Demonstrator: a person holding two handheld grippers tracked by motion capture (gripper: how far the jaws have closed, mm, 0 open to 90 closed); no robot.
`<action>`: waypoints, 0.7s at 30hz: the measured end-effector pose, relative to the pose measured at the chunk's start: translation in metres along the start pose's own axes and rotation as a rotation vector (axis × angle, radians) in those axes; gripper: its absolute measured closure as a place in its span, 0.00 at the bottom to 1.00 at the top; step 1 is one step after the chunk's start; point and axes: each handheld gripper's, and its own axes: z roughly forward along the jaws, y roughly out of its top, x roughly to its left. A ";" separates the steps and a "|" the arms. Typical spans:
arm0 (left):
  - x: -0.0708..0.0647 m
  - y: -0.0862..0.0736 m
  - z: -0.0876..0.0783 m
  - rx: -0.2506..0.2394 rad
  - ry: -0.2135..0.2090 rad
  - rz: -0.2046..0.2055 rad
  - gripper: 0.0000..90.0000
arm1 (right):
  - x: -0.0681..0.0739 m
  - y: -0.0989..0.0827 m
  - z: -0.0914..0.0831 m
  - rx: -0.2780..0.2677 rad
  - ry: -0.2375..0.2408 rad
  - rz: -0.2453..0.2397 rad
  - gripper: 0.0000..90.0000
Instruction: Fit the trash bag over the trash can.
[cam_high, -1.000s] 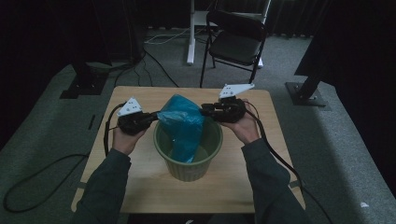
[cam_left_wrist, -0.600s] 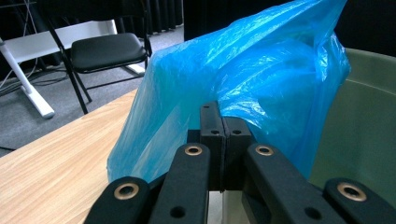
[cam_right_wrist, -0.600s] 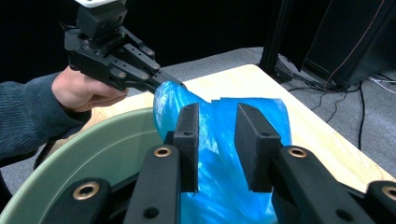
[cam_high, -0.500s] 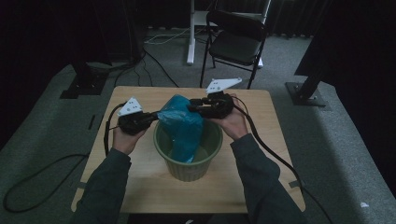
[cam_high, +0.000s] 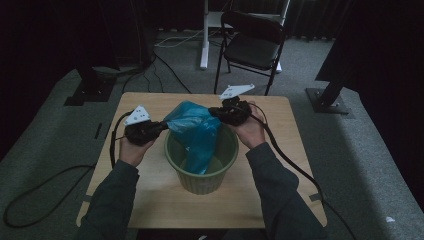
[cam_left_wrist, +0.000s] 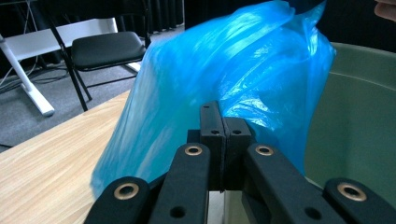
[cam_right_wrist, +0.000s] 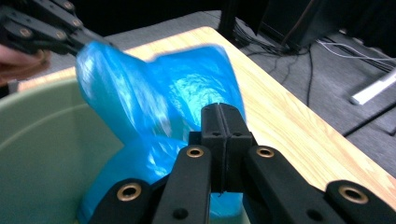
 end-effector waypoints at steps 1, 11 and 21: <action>0.000 0.000 0.000 0.000 0.001 -0.002 0.99 | -0.001 -0.003 -0.002 0.001 -0.002 0.007 1.00; 0.003 -0.006 0.002 0.018 0.006 -0.010 0.99 | -0.014 -0.026 -0.016 0.010 -0.031 0.064 1.00; 0.003 -0.008 0.005 0.024 0.026 -0.022 0.96 | -0.011 -0.038 -0.019 0.027 -0.017 0.064 1.00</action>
